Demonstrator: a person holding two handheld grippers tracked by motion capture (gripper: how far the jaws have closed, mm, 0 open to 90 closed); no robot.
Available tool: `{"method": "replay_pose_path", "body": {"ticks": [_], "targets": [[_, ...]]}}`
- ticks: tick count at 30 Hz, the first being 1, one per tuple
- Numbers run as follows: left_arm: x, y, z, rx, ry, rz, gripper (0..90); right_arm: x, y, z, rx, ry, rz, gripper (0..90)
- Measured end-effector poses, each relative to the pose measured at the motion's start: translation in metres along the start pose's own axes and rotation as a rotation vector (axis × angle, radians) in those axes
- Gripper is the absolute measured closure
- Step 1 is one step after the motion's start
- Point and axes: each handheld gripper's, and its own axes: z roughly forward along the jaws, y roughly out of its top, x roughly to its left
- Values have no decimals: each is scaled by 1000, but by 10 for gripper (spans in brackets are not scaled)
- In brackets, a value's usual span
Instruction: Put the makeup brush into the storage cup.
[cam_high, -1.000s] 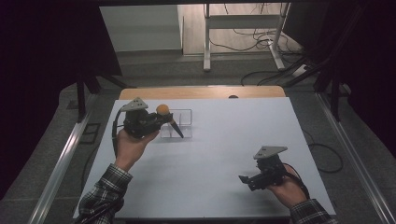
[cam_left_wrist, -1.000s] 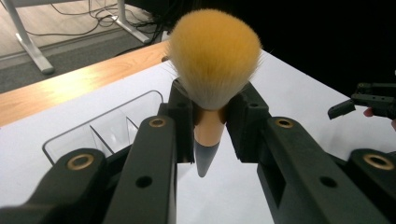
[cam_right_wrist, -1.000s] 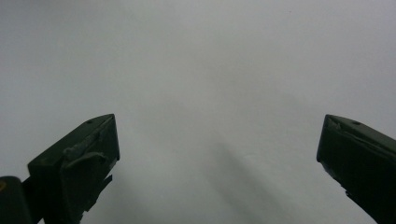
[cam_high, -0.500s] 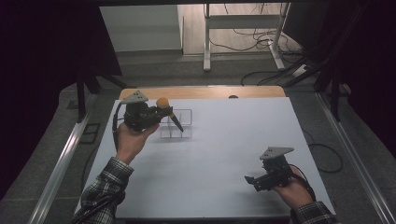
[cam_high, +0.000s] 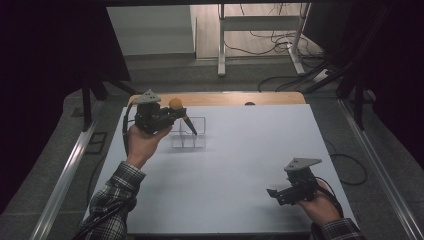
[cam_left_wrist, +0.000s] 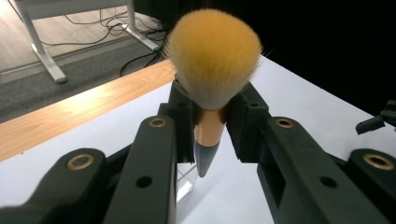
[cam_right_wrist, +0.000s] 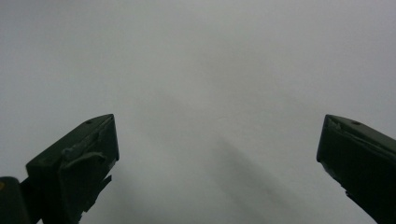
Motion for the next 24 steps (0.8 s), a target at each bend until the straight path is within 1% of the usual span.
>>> {"method": "replay_pose_path", "body": {"ticks": [13, 18, 24], "targets": [[0, 10, 14, 10, 15, 19, 731, -5, -7, -5, 3, -4, 25, 0], [1, 15, 20, 23, 34, 30, 731, -5, -8, -7, -4, -9, 22, 0], [2, 19, 25, 23, 49, 30, 731, -5, -8, -9, -17, -14, 27, 0]]}}
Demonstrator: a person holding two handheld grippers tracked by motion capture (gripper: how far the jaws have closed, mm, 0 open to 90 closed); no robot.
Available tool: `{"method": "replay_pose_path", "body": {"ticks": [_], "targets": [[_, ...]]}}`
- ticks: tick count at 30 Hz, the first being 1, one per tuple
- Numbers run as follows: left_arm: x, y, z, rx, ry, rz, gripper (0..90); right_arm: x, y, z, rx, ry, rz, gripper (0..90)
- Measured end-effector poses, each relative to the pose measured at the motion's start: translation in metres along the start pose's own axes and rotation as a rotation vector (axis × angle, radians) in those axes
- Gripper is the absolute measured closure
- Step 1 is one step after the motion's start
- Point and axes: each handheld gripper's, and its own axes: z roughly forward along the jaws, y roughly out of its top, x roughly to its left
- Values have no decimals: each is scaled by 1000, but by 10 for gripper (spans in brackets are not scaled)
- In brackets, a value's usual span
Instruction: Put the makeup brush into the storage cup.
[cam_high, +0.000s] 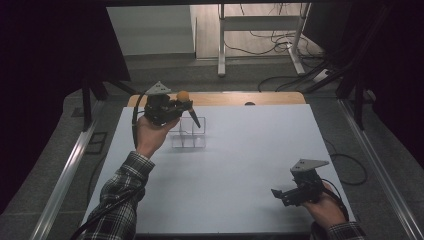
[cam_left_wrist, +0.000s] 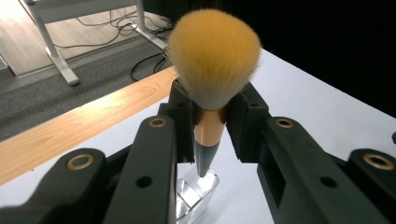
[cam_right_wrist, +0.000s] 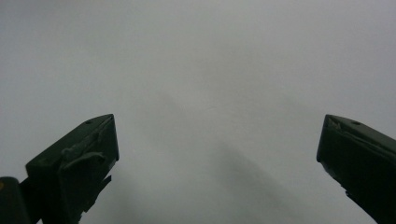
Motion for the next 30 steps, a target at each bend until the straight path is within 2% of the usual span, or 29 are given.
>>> {"method": "replay_pose_path", "body": {"ticks": [18, 30], "targets": [[3, -6, 20, 32, 15, 7, 731, 0, 0, 0, -2, -2, -1, 0], [4, -14, 30, 38, 17, -9, 730, 1, 0, 0, 5, -2, -11, 0]]}}
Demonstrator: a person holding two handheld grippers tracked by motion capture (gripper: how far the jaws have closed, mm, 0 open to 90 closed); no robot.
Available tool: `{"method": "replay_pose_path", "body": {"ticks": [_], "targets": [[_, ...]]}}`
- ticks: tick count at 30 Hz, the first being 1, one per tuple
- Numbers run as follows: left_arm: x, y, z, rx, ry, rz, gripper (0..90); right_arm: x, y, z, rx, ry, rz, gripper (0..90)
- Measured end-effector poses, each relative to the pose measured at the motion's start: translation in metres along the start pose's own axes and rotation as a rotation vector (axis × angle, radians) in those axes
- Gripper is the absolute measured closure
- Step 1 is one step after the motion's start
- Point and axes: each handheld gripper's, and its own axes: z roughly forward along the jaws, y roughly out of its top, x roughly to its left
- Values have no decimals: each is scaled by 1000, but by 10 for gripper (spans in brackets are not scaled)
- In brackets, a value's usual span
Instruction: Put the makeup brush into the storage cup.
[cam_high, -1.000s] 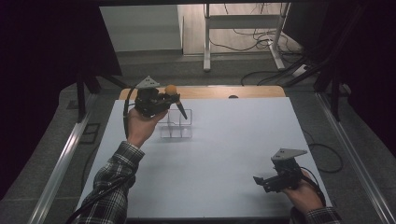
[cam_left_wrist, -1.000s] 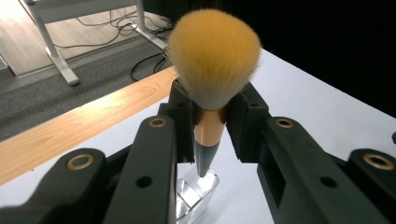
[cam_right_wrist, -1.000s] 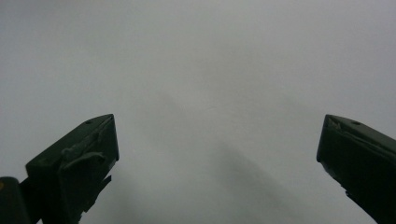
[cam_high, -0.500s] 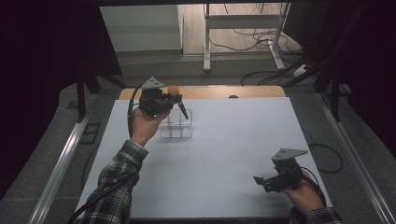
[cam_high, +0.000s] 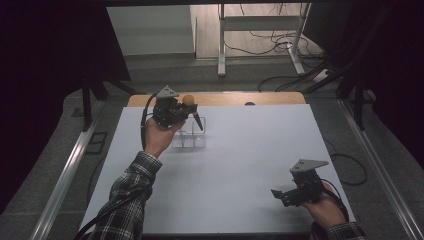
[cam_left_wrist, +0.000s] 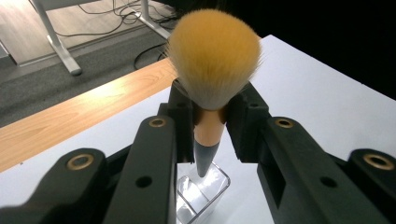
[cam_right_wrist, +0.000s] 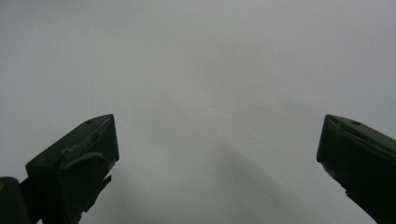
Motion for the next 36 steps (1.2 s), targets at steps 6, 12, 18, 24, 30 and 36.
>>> {"method": "replay_pose_path", "body": {"ticks": [6, 12, 18, 24, 30, 36], "targets": [[0, -3, 4, 4, 2, -5, 730, 1, 0, 0, 3, 0, -2, 0], [0, -6, 9, 11, 3, -3, 730, 0, 0, 1, 3, 1, -10, 0], [1, -10, 14, 18, 5, -7, 730, 1, 0, 1, 3, 3, -12, 0], [1, -14, 18, 26, 9, -12, 730, 1, 0, 1, 5, 3, -15, 0], [3, -18, 20, 30, 13, -18, 730, 1, 0, 1, 8, 2, -17, 0], [3, -23, 24, 40, 13, -25, 730, 1, 0, 1, 8, 1, -18, 0]]}}
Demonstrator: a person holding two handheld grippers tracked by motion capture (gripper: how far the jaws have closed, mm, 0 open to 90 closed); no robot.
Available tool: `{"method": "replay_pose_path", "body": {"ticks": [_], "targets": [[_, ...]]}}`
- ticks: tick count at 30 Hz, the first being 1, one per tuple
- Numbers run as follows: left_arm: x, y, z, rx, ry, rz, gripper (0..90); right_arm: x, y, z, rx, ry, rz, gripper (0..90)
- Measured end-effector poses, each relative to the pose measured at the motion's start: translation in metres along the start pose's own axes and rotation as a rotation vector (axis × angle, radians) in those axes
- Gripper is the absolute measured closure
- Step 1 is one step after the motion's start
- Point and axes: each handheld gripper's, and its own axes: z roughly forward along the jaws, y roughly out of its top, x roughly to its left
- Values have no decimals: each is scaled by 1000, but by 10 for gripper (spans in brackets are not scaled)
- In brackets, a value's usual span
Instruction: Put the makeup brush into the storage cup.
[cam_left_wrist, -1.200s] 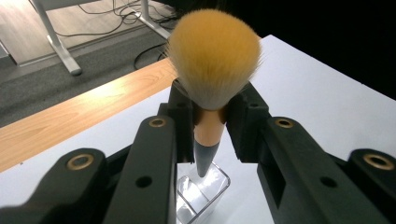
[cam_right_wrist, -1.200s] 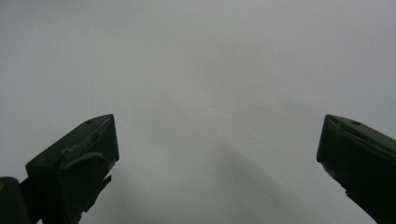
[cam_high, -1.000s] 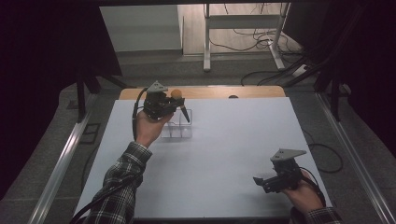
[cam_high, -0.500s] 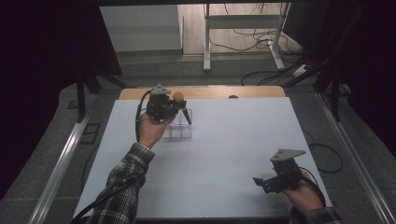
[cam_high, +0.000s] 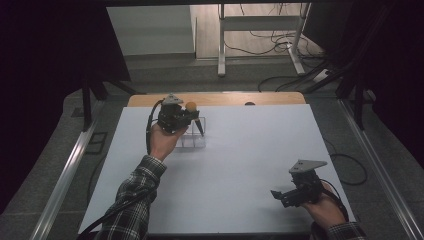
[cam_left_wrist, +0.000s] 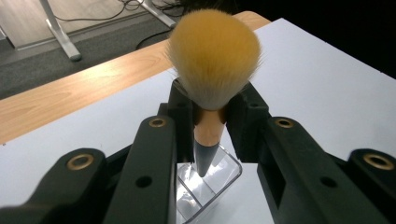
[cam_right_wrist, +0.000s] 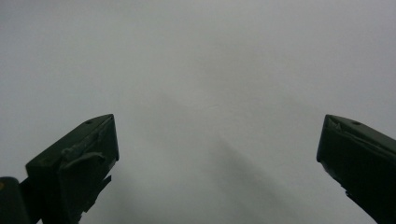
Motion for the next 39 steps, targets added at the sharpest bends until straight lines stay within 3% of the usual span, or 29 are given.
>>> {"method": "replay_pose_path", "body": {"ticks": [22, 28, 37, 39], "targets": [[3, -15, 13, 29, -2, -26, 730, 1, 0, 1, 7, 0, -8, 0], [7, -18, 15, 32, -14, -54, 728, 1, 0, 1, 9, 1, -10, 0], [7, -17, 16, 39, -9, -59, 718, 1, 0, 1, 12, 4, -14, 0], [7, -16, 15, 41, -3, -39, 684, 1, 0, 1, 13, 5, -11, 0]]}}
